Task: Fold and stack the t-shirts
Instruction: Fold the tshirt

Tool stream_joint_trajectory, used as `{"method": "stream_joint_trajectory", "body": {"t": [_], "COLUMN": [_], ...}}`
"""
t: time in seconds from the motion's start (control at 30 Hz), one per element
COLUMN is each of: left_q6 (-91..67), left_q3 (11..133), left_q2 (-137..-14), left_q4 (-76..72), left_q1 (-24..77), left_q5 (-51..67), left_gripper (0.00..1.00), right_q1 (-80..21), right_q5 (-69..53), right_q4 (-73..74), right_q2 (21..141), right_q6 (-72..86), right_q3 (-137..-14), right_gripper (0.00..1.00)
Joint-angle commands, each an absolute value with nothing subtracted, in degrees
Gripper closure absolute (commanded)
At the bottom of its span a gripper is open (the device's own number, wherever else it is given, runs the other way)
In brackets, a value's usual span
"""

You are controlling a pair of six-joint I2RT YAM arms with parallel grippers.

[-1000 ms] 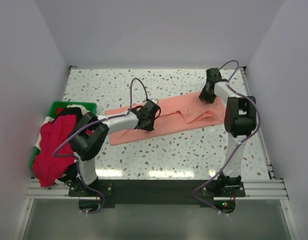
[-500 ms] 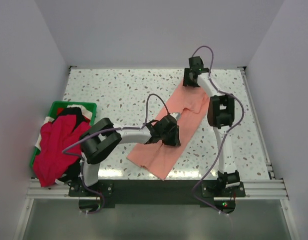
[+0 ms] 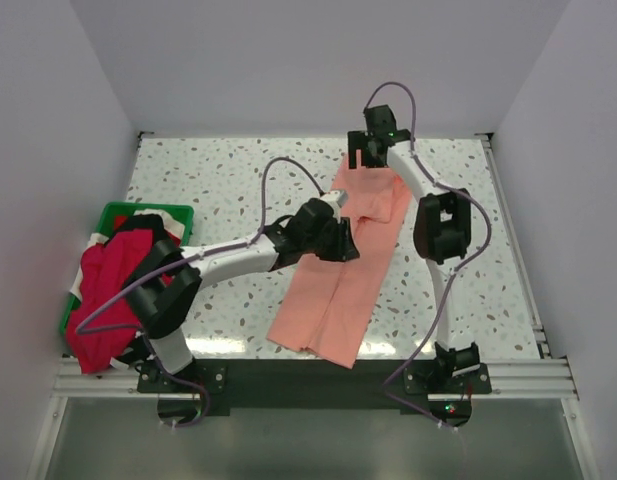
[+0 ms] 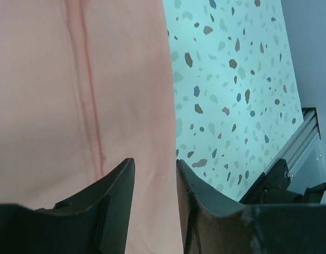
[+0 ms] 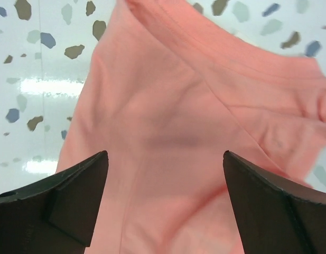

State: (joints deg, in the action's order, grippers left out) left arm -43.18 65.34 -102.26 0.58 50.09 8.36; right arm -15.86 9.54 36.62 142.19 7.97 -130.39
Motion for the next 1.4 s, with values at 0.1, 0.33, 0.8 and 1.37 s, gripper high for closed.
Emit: {"method": "stream_joint_trajectory", "body": {"t": [0.1, 0.33, 0.8, 1.37], "left_q6": [-36.2, -35.6, -35.9, -43.3], "left_q3": [60.2, 51.2, 41.9, 44.3], "left_q2": [-94.0, -88.8, -83.7, -95.7], "left_q4": [8.7, 7.5, 6.5, -2.8], "left_q1": [49.7, 50.9, 51.2, 51.1], "left_q5": [2.9, 2.7, 2.6, 5.8], "left_gripper": [0.65, 0.73, 0.78, 0.78], "right_q1": [-15.2, -15.2, -12.8, -12.2], "right_q5": [10.8, 12.5, 12.0, 6.9], "right_q4": [32.7, 33.1, 28.0, 35.8], "right_q2": [123.1, 125.6, 117.1, 138.6], "right_q6": [17.0, 19.1, 26.7, 21.3], "right_q3": [-115.1, -107.8, -87.3, -113.8], "right_gripper": [0.12, 0.25, 0.36, 0.39]}}
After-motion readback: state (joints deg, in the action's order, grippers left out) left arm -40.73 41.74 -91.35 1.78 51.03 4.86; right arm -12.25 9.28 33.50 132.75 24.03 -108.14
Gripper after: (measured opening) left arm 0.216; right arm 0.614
